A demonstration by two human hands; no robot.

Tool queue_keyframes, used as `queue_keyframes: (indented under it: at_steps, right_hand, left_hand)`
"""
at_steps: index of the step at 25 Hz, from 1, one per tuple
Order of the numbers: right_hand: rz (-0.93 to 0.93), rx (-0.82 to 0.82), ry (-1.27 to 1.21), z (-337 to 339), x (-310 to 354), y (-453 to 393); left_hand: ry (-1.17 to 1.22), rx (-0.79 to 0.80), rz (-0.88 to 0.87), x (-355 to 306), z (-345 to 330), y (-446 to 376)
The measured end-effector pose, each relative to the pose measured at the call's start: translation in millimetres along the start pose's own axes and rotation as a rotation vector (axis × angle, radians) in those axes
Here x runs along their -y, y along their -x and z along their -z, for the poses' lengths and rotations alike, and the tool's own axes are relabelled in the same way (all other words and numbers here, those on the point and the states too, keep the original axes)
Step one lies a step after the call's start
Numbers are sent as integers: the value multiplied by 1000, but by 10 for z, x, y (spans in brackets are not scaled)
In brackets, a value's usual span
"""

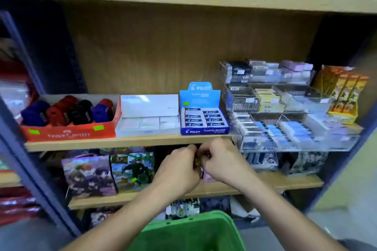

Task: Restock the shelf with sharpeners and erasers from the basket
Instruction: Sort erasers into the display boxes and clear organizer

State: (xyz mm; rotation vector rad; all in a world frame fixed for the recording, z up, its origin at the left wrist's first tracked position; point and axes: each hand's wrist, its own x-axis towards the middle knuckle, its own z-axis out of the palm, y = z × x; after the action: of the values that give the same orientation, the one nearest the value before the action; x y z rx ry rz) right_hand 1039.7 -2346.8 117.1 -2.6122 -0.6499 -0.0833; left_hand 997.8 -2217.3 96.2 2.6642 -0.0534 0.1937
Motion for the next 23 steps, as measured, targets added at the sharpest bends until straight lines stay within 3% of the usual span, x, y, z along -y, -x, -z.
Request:
queue_keyframes:
  at_steps: [6,8,15,19,23]
  right_hand:
    - [-113,629,146,-1588,-262,298]
    - [-161,741,139,-2090,-457,381]
    - [-292,864,174,-3404,-1019,714]
    - [-286,987,307,-3720,-1367,1112]
    - [-334,992,438,-3853,-1662,1449]
  left_hand:
    - [-52,459,270,1068,-1347,546]
    - [-33,543,311,1310,-1717,646]
    - [-7,720,466,1955,-2755,1129]
    - [-77,900,604,2305,-3130,1462]
    - [91,1023,783,2141,-3410,1584]
